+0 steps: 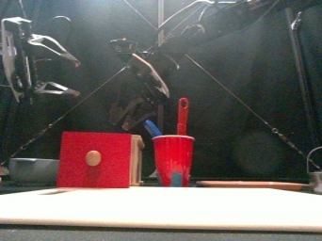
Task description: Place cut sushi roll in open drawer
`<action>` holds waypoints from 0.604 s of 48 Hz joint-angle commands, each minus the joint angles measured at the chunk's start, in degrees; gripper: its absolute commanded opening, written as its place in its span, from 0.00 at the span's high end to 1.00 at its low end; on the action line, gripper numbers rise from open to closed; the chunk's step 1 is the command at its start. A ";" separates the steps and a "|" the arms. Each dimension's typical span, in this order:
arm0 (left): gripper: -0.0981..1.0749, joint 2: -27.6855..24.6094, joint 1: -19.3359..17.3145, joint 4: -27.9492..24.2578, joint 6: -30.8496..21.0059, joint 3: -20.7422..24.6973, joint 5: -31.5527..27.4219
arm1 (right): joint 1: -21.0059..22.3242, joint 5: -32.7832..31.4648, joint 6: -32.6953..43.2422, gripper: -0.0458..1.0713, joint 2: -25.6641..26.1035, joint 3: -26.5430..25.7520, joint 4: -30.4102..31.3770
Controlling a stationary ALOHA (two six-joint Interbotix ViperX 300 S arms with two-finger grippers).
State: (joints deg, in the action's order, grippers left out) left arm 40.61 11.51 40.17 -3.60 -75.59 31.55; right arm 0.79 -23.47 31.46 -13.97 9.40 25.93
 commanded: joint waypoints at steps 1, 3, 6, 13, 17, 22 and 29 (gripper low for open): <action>0.11 -0.09 -0.18 -0.26 0.09 0.70 0.18 | -1.14 0.53 0.09 0.11 4.39 1.41 0.18; 0.11 -0.09 -0.26 -0.18 0.00 0.70 0.18 | -1.58 0.79 0.09 0.11 4.75 1.93 0.26; 0.11 -0.09 -0.26 -0.18 0.00 0.79 0.18 | -2.02 0.88 0.09 0.11 5.01 2.46 0.26; 0.11 -0.09 -0.26 -0.18 0.00 0.70 0.18 | -2.46 0.88 0.00 0.11 5.01 3.34 0.09; 0.11 -0.09 -0.26 -0.26 0.09 0.62 0.18 | -2.37 0.88 0.09 0.11 5.01 3.87 0.18; 0.11 -0.09 -0.44 -0.26 0.18 0.62 0.18 | -2.20 0.88 0.18 0.11 4.92 3.34 -0.26; 0.11 -0.09 -1.23 -0.26 0.26 0.44 0.18 | -2.46 0.88 -0.26 0.11 3.60 1.49 -0.53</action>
State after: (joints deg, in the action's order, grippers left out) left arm 40.61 11.07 40.17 -3.52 -75.85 31.46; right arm -1.58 -23.03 31.46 -12.04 12.92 25.49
